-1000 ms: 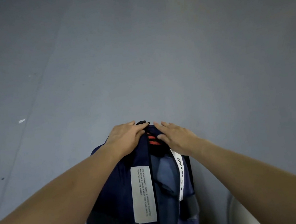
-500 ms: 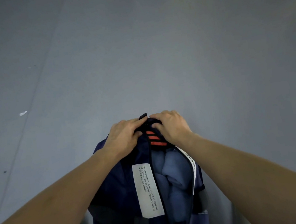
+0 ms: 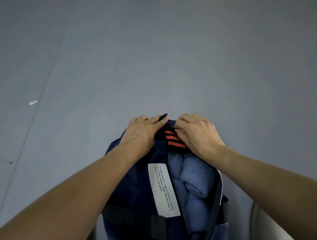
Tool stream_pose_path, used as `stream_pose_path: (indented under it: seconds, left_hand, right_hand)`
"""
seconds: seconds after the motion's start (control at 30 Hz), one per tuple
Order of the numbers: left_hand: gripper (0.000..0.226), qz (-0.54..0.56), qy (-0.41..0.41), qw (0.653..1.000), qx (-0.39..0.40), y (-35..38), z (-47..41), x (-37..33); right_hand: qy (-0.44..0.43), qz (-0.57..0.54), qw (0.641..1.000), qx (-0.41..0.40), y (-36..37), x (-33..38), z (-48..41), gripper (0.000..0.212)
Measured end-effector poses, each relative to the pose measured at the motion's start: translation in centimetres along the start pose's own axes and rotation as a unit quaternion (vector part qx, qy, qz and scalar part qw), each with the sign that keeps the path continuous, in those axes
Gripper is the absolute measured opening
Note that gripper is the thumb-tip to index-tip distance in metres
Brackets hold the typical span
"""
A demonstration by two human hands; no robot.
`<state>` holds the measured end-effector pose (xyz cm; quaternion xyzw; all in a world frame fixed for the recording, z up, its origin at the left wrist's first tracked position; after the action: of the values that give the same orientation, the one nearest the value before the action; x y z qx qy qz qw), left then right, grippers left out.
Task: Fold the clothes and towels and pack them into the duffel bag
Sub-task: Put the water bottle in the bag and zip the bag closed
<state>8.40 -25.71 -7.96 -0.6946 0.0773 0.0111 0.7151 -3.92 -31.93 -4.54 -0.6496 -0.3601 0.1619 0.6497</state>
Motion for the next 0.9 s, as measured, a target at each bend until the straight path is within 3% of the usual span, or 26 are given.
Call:
stream_pose_path:
  seconds: [0.07, 0.17, 0.23, 0.57, 0.73, 0.9]
  left_hand:
    - [0.059, 0.028, -0.008, 1.0, -0.008, 0.0, -0.4, -0.1]
    - [0.042, 0.172, -0.078, 0.981, -0.035, -0.1, -0.9, 0.7]
    - [0.037, 0.209, -0.099, 0.973, -0.008, 0.3, -1.1, 0.8]
    - [0.032, 0.13, -0.015, 0.989, -0.07, -0.6, -1.3, -0.3]
    - [0.034, 0.115, -0.086, 0.987, -0.068, -0.5, -1.5, 2.3]
    - [0.036, 0.08, -0.096, 0.99, -0.059, -0.4, -1.3, 2.5]
  right_hand:
    - [0.013, -0.012, 1.0, 0.008, -0.3, -0.7, 0.2, 0.01]
    - [0.046, -0.052, 0.998, 0.012, -0.5, -1.3, 0.3, 0.012]
    - [0.053, -0.072, 0.996, 0.008, -0.4, -1.2, 0.2, 0.011]
    - [0.08, -0.136, 0.986, 0.061, 0.4, -2.4, 0.7, 0.011]
    - [0.013, -0.104, 0.989, 0.107, 0.8, -1.9, 2.6, 0.014]
    - [0.076, -0.205, 0.96, 0.175, 0.8, -2.8, 4.8, 0.012]
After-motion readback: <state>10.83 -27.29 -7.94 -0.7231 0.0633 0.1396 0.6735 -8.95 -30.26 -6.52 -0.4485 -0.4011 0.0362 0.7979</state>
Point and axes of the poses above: each hand's wrist, its own z-axis away from the middle knuckle, its own y-axis out of the palm, x = y × z, the point moved 8 cm from there along -z, towards the middle knuckle, and after that the axes turned 11 degrees about y, right-handed, at the moved point
